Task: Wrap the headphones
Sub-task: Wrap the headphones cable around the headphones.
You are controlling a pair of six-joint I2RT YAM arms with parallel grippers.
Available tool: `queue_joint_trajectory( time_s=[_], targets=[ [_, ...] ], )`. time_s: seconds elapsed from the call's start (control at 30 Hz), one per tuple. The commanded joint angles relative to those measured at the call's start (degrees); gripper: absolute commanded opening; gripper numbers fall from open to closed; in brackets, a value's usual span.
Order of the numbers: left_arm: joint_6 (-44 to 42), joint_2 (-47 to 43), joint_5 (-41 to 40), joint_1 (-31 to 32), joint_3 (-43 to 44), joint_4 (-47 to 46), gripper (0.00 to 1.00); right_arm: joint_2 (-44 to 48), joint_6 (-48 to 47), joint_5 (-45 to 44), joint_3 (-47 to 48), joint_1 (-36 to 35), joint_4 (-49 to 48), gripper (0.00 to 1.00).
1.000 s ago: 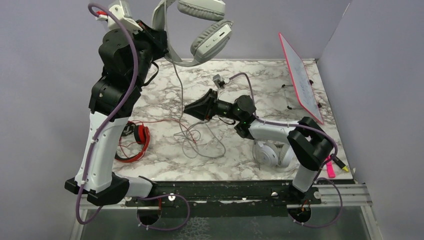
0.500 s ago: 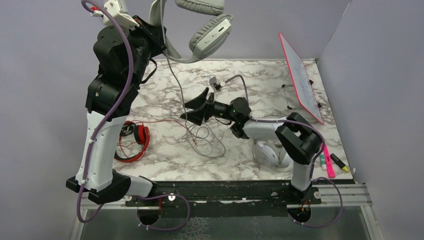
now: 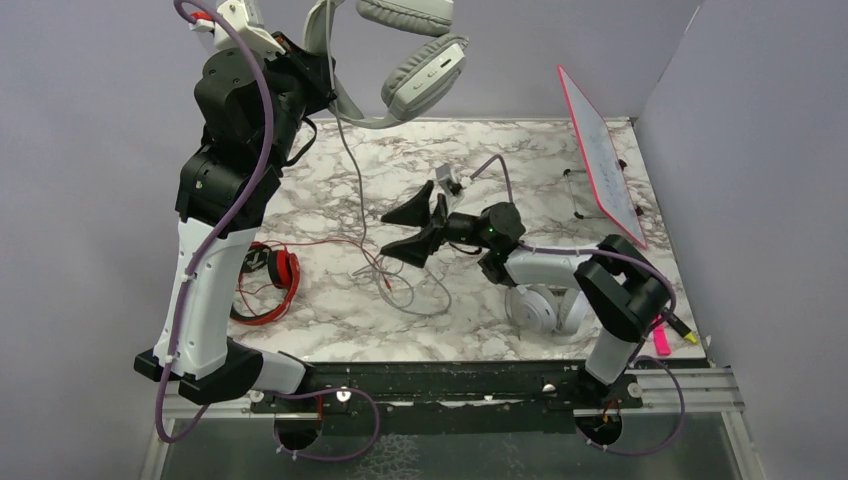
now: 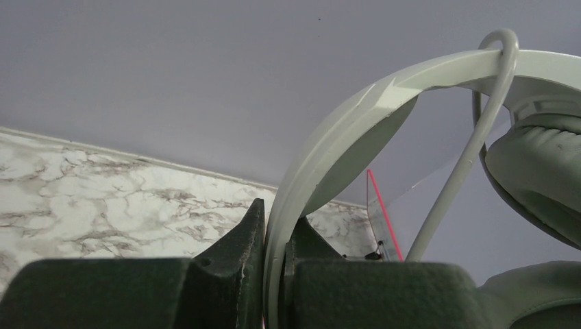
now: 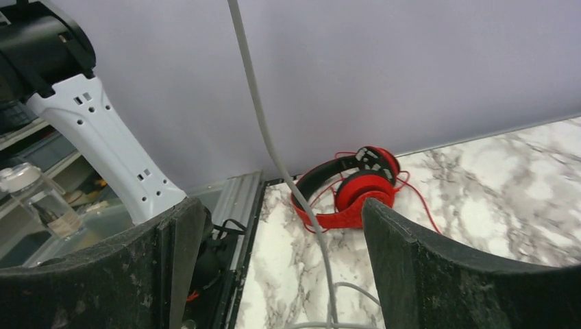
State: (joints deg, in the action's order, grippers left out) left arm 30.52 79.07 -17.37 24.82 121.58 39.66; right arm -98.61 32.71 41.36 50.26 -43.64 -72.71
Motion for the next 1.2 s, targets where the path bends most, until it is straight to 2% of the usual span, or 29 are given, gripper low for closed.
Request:
queue_joint_trajectory(
  time_s=[0.0, 0.1, 0.23, 0.33, 0.47, 0.57, 0.63, 0.77, 0.9, 1.0, 1.17],
  targets=[
    [1.8, -1.0, -0.1, -0.2, 1.2, -3.5, 0.0, -5.6, -1.9, 1.7, 4.5, -2.5, -5.3, 0.9],
    [1.5, -1.0, -0.1, -0.2, 1.2, -3.4, 0.0, -9.3, -0.6, 1.3, 8.3, -3.6, -8.5, 0.9],
    [1.8, -0.8, 0.2, -0.2, 1.2, -3.4, 0.0, -12.7, -4.5, -2.9, 13.7, -7.4, -6.3, 0.9],
    [1.7, -0.7, 0.4, -0.2, 1.4, -3.4, 0.0, -14.5, -2.9, -5.6, 14.9, -8.3, -8.6, 0.81],
    [0.5, -0.3, -0.7, -0.2, 1.4, -3.4, 0.0, -12.0, -0.1, -7.5, 10.4, -8.2, -12.9, 0.45],
    [-1.5, 0.1, -2.3, -0.2, 1.2, -3.3, 0.0, -3.7, -1.8, -9.0, 2.2, -8.2, -10.0, 0.14],
    [-4.1, 0.9, -3.8, -0.2, 1.0, -2.9, 0.0, 3.8, -2.2, -9.3, -3.7, -7.6, -6.4, 0.01],
    [-8.7, 1.6, -8.7, -0.2, -1.0, -1.6, 0.0, 23.4, -6.6, -16.0, -13.7, -6.1, 11.4, 0.0],
    [-10.6, 1.0, -13.5, -0.2, -4.4, -1.9, 0.0, 39.7, -11.5, -20.7, -18.3, -5.5, 23.2, 0.0],
    [-12.3, 1.3, -15.1, -0.3, -5.5, -1.9, 0.0, 46.9, -14.3, -21.1, -17.3, -5.4, 31.7, 0.0],
    [-15.9, 0.9, -18.1, -0.3, -9.1, -2.4, 0.0, 56.9, -18.2, -31.0, -15.5, -5.4, 43.0, 0.0]
  ],
)
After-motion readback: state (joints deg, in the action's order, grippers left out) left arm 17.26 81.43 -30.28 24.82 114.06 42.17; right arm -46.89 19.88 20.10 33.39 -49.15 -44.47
